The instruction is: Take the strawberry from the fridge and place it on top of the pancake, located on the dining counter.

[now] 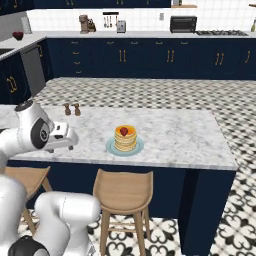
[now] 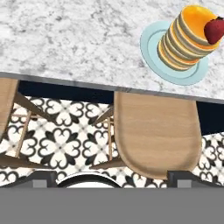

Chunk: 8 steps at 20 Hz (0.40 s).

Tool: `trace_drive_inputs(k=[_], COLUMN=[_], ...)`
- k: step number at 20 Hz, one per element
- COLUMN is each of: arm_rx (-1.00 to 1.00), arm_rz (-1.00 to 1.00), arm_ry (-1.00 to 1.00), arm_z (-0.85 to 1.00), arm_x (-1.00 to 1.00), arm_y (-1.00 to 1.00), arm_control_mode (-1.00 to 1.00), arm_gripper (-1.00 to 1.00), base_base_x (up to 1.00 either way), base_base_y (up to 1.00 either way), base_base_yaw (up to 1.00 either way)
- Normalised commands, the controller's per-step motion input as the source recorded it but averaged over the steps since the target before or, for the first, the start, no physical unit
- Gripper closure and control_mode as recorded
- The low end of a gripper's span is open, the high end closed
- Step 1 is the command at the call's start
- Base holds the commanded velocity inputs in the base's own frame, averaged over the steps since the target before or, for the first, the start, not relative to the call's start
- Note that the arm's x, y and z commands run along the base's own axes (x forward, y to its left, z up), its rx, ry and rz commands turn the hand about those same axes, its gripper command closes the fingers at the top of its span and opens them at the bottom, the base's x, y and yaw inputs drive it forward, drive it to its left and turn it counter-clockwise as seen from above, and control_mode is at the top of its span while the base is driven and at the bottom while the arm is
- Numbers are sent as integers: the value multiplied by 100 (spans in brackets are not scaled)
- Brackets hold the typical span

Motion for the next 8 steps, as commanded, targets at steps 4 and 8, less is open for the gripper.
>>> trace_drive_inputs(k=[4, 8], arm_rx=[-12, -1], arm_rz=[12, 2], arm_ry=[1, 3], arm_z=[-31, -41], arm_x=[-20, 0], arm_y=[83, 20], arm_control_mode=[-100, -100], arm_gripper=[-100, -100], base_base_x=[0, 0], base_base_y=[0, 0], base_base_yaw=[0, 0])
